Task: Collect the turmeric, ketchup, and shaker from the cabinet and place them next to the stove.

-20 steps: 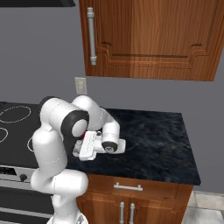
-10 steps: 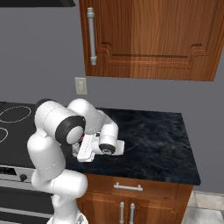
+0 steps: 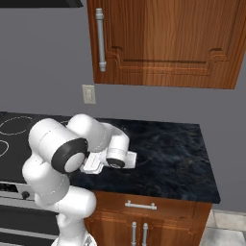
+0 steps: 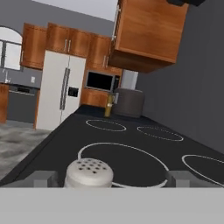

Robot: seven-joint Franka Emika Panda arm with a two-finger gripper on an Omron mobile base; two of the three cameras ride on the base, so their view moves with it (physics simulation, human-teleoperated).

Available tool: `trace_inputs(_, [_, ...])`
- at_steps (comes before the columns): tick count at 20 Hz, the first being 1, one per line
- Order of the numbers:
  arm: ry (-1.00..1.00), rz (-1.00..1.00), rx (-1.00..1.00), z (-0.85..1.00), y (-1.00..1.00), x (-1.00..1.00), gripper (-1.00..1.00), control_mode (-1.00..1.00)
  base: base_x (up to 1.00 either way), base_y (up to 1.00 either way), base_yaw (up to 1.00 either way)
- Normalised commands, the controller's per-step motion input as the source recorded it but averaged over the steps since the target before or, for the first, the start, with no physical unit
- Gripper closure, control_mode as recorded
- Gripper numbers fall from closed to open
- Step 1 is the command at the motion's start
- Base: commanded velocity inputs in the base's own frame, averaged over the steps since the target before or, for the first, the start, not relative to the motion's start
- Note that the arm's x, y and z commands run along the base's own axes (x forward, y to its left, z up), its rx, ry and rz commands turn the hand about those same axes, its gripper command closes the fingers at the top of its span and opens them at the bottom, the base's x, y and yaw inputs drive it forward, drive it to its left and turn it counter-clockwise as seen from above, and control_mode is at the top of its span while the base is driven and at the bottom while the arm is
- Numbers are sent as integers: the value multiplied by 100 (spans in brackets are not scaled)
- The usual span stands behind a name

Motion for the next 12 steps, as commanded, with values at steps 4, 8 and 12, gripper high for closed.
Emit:
trace_inputs(4, [0,-7,0,32,-24,0,-100,-100,0,0,0])
trace_inputs(8, [0,-6,0,48,-27,-11,-100,-100,0,0,0])
trace_inputs(12, [0,-8,0,64,-18,-27,-100,-100,0,0,0])
